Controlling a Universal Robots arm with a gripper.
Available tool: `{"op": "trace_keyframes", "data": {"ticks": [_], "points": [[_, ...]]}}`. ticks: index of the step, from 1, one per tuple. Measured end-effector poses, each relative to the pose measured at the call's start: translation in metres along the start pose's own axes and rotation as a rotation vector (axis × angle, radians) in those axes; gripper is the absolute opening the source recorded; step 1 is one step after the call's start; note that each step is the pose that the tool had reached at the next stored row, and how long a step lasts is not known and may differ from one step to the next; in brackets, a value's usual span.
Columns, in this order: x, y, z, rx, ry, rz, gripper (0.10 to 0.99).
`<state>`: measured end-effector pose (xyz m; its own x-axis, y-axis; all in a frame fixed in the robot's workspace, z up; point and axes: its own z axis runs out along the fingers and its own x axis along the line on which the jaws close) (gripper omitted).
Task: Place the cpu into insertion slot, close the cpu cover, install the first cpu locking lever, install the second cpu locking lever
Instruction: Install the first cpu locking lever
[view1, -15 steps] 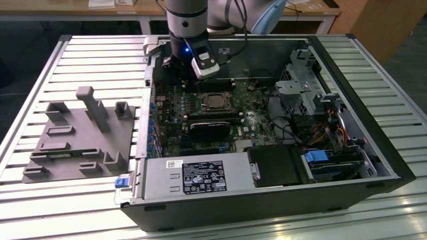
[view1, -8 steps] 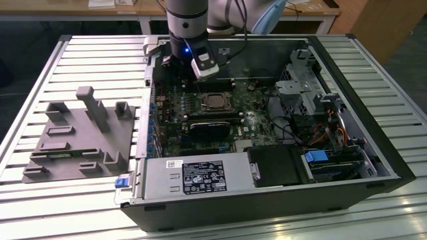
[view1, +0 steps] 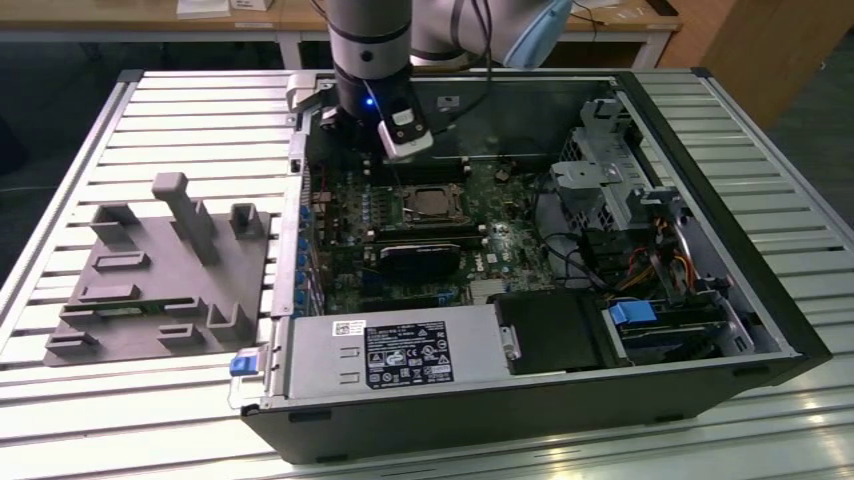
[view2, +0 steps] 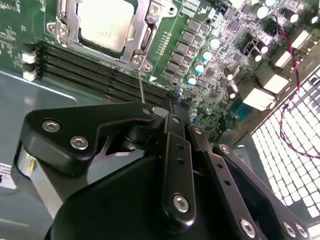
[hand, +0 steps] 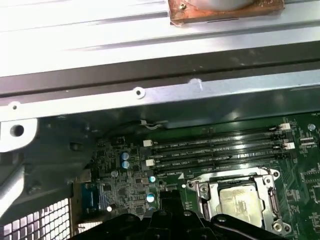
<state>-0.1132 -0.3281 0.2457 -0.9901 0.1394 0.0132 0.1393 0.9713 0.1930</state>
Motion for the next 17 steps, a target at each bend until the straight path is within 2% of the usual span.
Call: {"op": "trace_keyframes", "data": {"ticks": [1, 3, 4, 6, 7, 9, 17], "points": [[0.0009, -0.0002, 0.0, -0.009, 0.0012, 0.0, 0.102], [0.0021, -0.0005, -0.0001, -0.04, 0.0054, 0.0, 0.102], [0.0026, -0.0006, -0.0001, -0.051, 0.0068, 0.001, 0.102], [0.0042, -0.0009, -0.0001, -0.064, 0.0049, -0.001, 0.102], [0.0048, -0.0011, 0.0, -0.069, -0.0002, -0.002, 0.102], [0.0054, -0.0012, 0.0001, -0.074, -0.014, -0.006, 0.102], [0.0024, -0.0006, 0.0005, -0.076, -0.0151, -0.006, 0.102]]}}
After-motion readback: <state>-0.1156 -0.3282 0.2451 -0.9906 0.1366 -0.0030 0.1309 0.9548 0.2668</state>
